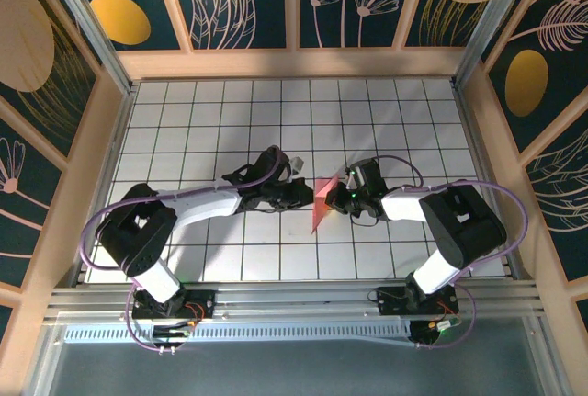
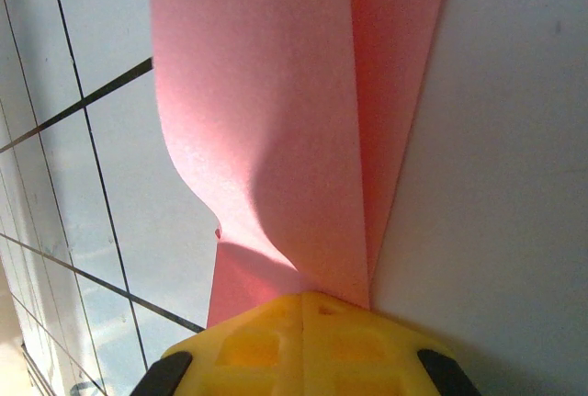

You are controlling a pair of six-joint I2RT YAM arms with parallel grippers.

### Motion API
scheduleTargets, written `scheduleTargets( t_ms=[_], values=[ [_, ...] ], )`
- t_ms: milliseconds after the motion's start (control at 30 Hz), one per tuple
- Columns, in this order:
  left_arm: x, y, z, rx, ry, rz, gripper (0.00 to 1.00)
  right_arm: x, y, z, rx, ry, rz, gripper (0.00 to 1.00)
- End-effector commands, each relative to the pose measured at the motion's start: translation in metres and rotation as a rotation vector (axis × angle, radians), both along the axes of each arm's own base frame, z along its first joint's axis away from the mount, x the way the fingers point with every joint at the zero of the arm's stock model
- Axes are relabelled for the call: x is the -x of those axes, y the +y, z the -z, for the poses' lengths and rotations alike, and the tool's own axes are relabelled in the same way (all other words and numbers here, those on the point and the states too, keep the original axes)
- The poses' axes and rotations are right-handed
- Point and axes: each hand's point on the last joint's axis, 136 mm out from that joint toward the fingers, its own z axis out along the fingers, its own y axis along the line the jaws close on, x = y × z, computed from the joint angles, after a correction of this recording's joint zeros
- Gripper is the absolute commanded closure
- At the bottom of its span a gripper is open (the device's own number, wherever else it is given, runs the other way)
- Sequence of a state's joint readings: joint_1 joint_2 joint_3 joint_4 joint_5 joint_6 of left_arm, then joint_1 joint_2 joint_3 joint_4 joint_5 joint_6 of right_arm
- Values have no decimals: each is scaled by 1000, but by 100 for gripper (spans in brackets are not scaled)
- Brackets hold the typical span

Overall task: Fold a paper plane with a square sheet of paper (fold left side to right side)
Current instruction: Fold the wing for the fifth time at the center of the table.

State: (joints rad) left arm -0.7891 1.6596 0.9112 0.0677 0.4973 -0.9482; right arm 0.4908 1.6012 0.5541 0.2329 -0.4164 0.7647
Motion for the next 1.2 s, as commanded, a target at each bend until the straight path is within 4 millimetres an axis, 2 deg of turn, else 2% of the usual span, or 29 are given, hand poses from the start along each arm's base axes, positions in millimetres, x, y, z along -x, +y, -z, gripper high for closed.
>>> scheduleTargets(
  t_ms=[0,33,67,300,767,1167],
  values=[
    [20,-12,8,39,103,62,98,39,-26,41,140,172,3,100],
    [22,-15,6,46,105,75,98,39,-26,41,141,172,2,100],
    [23,-16,18,28,126,80,98,39,-26,40,141,173,4,100],
    [30,-17,39,-3,163,92,98,38,-26,41,149,172,2,100],
    [42,-12,66,-47,211,105,98,39,-27,42,158,176,-1,100],
    [50,-10,78,-55,242,119,98,38,-28,42,160,176,1,100]
  ],
)
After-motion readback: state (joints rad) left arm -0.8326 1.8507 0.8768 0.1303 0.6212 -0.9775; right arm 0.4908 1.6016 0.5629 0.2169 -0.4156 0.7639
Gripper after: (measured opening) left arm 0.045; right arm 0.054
